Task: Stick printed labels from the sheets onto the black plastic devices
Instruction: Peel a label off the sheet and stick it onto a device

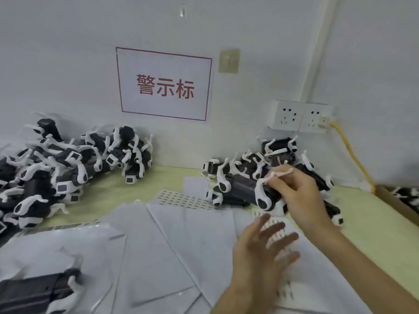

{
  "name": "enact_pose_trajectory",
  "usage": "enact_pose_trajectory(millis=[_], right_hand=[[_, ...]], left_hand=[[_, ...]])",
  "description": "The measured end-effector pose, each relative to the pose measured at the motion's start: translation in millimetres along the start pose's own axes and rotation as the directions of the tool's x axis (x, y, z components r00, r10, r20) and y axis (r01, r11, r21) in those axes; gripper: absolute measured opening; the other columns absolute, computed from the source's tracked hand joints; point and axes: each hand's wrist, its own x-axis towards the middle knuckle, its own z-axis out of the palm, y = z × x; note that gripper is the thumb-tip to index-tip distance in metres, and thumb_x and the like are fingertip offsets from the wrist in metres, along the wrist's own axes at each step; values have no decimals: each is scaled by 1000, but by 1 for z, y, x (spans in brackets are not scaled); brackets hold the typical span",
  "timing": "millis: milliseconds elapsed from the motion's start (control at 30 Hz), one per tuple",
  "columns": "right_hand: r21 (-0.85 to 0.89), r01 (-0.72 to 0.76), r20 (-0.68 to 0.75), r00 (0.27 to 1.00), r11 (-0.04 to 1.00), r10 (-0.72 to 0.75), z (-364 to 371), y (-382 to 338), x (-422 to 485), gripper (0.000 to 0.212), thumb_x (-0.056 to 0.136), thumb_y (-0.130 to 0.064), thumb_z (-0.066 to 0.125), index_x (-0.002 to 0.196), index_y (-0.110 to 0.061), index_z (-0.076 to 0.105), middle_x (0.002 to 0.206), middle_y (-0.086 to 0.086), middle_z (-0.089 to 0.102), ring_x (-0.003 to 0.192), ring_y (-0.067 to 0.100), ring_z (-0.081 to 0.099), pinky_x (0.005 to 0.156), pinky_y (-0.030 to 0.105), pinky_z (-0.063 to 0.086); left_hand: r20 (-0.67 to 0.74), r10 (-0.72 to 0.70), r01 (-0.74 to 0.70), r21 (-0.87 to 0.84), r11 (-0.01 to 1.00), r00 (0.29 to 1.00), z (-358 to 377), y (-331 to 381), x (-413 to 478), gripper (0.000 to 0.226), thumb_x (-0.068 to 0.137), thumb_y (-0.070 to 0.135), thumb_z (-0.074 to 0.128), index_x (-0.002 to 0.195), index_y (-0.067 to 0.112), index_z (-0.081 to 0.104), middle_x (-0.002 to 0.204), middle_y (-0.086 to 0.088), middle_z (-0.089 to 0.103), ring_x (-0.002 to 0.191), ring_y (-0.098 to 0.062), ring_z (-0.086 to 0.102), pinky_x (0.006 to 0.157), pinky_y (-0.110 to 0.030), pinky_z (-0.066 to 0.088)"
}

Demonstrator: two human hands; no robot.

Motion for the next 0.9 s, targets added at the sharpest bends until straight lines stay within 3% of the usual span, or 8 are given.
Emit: enact_pose_trajectory(millis=[67, 200, 300, 367, 467, 633, 767, 900], right_hand=[[72, -31, -32, 999, 997, 33, -20, 9, -28, 19, 93, 3, 63, 83, -11, 70, 79, -10, 72, 78, 6, 67, 73, 14, 49], [90, -71, 76, 995, 993, 64, -37, 23, -64, 23, 92, -6, 68, 81, -23, 77, 88, -8, 76, 86, 6, 70, 75, 13, 50], [84, -70, 232, 971, 994, 49, -50, 32, -78, 21, 94, -37, 61, 110, -32, 74, 114, -7, 74, 111, 8, 67, 87, 20, 50], [-50, -88, 212, 973, 995, 96, -62, 40, -78, 22, 95, -43, 60, 116, -44, 68, 118, -15, 71, 116, 5, 63, 93, 30, 50], [-417, -70, 300, 931, 906, 210, -78, 54, -75, 29, 86, -41, 78, 111, -49, 66, 121, -30, 63, 120, -9, 53, 108, 38, 44], [-571, 41, 606, 695, 820, 387, -73, 58, -87, 71, 63, -69, 82, 127, -59, 54, 151, -36, 31, 139, -7, 31, 117, 30, 28], [-512, -58, 541, 753, 857, 374, -66, 56, -90, 54, 67, -54, 88, 117, -52, 67, 152, -33, 36, 141, -11, 29, 117, 27, 25], [-455, -138, 518, 763, 880, 387, -65, 57, -89, 36, 71, -39, 90, 102, -47, 74, 145, -35, 44, 138, -16, 32, 113, 22, 25]], left_hand=[[119, 25, -14, -97, 995, 993, 15, -2, -21, 59, 76, 45, 71, 121, 8, 67, 113, -10, 67, 109, -31, 62, 86, -42, 49], [33, 65, -66, 24, 998, 997, 13, 0, -24, 64, 89, 55, 52, 132, 9, 64, 126, -10, 72, 123, -25, 64, 111, -47, 44], [59, 80, -79, -10, 997, 995, 5, 10, -25, 65, 84, 60, 53, 118, 8, 73, 111, -9, 77, 95, -17, 75, 77, -30, 57], [32, 140, -140, -16, 990, 990, -2, 18, -22, 54, 83, 59, 54, 94, 15, 82, 93, -6, 78, 80, -15, 75, 64, -26, 58], [-21, 186, -187, -54, 981, 982, -12, 30, -22, 39, 82, 60, 61, 87, 28, 83, 83, -2, 74, 79, -14, 72, 76, -28, 59], [-47, 88, -92, -87, 992, 995, -20, 32, -24, 29, 75, 51, 77, 84, 23, 79, 81, 2, 69, 64, -13, 66, 81, -32, 47], [-62, 32, -38, -91, 995, 998, -16, 29, -26, 24, 75, 43, 81, 76, 21, 71, 83, -3, 62, 72, -19, 68, 77, -32, 48], [-29, -48, 44, -125, 991, 998, -18, 26, -24, 22, 82, 40, 76, 81, 19, 70, 108, -20, 73, 108, -32, 72, 86, -37, 56]])
